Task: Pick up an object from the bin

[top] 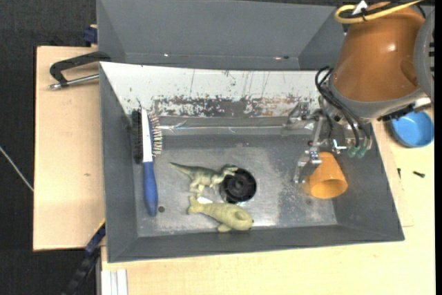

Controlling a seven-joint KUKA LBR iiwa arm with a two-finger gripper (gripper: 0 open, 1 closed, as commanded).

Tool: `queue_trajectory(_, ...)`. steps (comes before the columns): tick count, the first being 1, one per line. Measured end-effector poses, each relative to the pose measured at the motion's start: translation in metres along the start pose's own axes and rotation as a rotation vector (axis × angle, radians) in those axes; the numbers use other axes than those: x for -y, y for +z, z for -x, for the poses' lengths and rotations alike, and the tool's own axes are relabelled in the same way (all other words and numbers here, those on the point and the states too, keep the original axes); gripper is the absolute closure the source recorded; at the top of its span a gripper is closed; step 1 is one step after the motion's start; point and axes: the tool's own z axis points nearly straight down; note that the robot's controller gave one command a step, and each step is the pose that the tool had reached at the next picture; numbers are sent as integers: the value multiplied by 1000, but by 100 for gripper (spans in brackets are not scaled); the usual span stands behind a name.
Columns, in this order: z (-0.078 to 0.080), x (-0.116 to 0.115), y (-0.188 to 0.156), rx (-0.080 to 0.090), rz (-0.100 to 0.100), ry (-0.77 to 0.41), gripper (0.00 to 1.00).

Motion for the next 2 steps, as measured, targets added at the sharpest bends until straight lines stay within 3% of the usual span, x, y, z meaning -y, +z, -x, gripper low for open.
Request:
queue_trajectory(1, 11, -32, 148, 7, 0, 120, 0)
queue_trajectory(2, 3, -112, 145, 16, -1, -155, 0)
